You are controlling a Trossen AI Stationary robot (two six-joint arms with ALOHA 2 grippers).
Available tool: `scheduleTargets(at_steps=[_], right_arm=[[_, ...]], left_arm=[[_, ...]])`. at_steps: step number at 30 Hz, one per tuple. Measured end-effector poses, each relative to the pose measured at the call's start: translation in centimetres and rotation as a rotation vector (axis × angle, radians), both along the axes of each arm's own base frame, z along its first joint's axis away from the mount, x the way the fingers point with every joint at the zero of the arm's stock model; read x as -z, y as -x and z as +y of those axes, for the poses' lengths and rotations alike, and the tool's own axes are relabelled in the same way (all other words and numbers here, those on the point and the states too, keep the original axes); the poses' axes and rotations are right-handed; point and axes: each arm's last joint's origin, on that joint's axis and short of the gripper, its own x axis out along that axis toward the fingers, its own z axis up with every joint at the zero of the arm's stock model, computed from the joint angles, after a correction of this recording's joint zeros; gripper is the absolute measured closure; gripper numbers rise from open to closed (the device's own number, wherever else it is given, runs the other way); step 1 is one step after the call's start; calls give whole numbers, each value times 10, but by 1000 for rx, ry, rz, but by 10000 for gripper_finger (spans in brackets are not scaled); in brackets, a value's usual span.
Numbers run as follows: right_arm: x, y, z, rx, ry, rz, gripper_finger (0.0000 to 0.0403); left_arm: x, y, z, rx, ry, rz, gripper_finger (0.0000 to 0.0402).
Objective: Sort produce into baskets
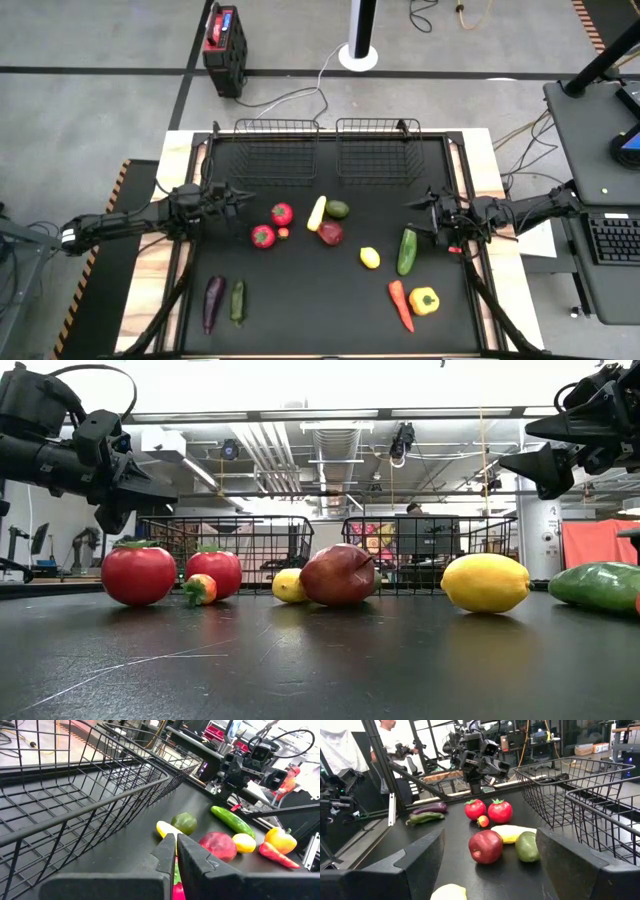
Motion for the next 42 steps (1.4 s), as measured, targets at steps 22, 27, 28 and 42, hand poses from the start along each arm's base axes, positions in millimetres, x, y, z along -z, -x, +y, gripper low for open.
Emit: scheduleTargets(at_steps=[22,27,28,42], right_arm=[[0,0,0,6,157,5,99],[0,0,0,6,156,2,99],[0,0,0,7,156,1,99],[-35,6,-1,42,115,-362,99]], left_arm=[[-1,0,0,-8,15,-15,400],[-13,0,3,-122,176,-222,400],[-16,0,4,-145,155,-248,400],[-25,0,4,-131,41,-298,400]])
